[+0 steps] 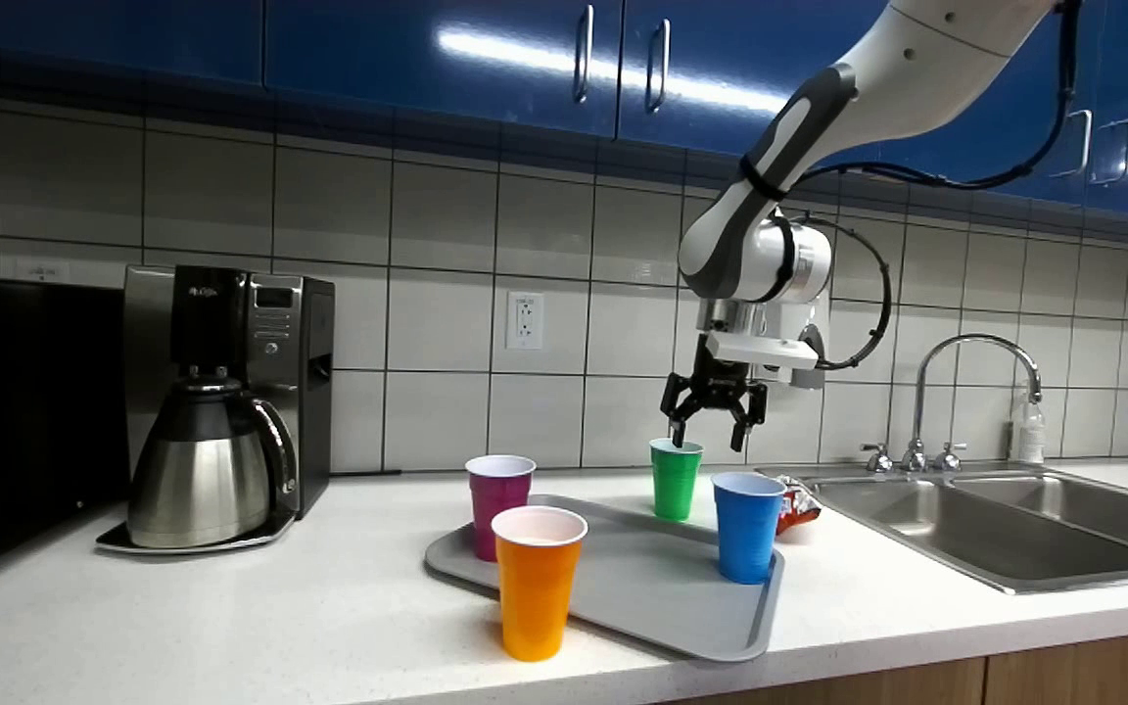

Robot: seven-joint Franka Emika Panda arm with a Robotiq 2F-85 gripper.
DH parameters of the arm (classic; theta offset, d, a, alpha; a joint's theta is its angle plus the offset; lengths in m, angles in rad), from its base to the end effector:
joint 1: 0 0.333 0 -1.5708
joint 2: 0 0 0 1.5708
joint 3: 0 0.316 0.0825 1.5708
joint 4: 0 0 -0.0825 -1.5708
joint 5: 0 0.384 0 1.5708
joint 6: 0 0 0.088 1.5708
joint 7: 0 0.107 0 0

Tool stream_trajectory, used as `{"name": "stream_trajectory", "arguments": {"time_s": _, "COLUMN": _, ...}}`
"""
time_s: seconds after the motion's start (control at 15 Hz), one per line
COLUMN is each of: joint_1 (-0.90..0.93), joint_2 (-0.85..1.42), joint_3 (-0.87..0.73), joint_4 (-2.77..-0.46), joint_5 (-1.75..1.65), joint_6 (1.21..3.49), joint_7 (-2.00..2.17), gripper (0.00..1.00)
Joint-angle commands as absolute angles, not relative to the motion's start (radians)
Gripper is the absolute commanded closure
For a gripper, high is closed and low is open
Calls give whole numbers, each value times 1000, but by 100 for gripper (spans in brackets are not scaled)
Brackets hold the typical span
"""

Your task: Put the cups on the grey tray.

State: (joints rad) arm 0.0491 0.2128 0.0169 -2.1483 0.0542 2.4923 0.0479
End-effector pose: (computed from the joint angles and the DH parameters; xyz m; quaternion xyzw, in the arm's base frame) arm 0.5762 0.0376 0.3151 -0.9976 0.0117 -0.0643 0.0232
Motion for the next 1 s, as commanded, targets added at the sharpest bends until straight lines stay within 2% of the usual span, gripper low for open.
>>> {"name": "stream_trajectory", "arguments": {"time_s": 0.0, "joint_1": 54, "joint_2": 270, "joint_3": 28, "joint_4": -2063, "joint_5": 72, "joint_6": 2503, "joint_7": 95, "gripper": 0}}
{"name": "stream_trajectory", "arguments": {"time_s": 0.93, "joint_1": 92, "joint_2": 494, "joint_3": 4, "joint_4": -1772, "joint_5": 62, "joint_6": 2490, "joint_7": 273, "gripper": 0}}
